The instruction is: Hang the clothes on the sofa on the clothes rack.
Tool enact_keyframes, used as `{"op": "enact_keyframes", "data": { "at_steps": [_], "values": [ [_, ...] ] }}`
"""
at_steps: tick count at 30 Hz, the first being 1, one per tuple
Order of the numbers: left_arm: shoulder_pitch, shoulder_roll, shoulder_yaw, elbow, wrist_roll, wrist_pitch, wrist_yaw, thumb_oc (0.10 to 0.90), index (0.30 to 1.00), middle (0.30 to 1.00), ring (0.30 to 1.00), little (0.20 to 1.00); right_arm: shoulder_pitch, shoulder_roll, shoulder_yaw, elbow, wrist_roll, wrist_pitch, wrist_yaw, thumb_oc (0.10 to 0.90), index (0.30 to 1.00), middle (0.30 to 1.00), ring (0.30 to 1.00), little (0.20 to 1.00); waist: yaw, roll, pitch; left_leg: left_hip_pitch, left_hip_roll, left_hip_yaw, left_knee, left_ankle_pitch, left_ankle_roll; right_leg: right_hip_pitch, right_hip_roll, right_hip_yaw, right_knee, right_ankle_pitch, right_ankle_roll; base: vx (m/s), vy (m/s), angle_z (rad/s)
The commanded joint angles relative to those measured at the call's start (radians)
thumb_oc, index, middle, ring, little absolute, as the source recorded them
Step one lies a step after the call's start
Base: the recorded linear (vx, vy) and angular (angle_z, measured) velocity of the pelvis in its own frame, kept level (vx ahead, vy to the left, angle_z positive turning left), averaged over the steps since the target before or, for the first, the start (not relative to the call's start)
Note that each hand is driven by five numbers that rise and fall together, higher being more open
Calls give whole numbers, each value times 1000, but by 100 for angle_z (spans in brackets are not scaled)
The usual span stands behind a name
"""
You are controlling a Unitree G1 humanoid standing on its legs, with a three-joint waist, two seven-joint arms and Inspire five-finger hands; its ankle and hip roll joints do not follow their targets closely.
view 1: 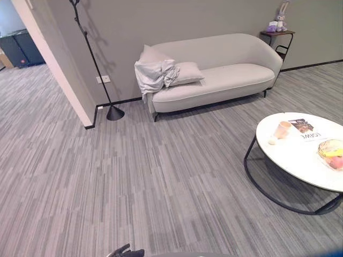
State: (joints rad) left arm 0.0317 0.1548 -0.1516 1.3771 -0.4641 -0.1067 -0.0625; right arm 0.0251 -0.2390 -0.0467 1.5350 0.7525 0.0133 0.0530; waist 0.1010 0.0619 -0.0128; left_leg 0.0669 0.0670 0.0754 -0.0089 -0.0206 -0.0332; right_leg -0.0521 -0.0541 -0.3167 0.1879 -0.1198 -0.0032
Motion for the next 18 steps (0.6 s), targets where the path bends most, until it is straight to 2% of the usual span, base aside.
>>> {"op": "enact_keyframes", "data": {
  "at_steps": [1,6,9,18],
  "values": [
    [-18,-26,-14,50,41,-4,-37,800,900,900,900,900,-70,38,14,81,-61,4,4,800,900,900,900,900,-1,-39,8,18,-65,-14,-78,15,9,215,-35,19,-268,85,84,13,-1,-7],
    [-20,-19,-63,38,119,-26,-31,800,900,900,900,900,-87,70,107,27,-130,-14,20,800,900,900,900,900,0,-49,15,28,-58,-11,-78,10,9,217,-33,29,-265,87,81,9,-11,-3],
    [-33,-13,-81,35,151,-33,-9,800,900,900,900,900,-95,93,202,-39,-243,-31,24,800,900,900,900,900,0,-58,19,32,-56,-15,-78,9,10,218,-30,33,-258,80,78,25,-34,1],
    [-47,-19,-142,53,287,-16,-9,800,900,900,900,900,-113,60,296,-43,-451,-13,34,800,900,900,900,900,-3,-59,21,33,-57,-22,-78,4,14,219,-26,30,-257,80,76,0,0,0]
  ]
}}
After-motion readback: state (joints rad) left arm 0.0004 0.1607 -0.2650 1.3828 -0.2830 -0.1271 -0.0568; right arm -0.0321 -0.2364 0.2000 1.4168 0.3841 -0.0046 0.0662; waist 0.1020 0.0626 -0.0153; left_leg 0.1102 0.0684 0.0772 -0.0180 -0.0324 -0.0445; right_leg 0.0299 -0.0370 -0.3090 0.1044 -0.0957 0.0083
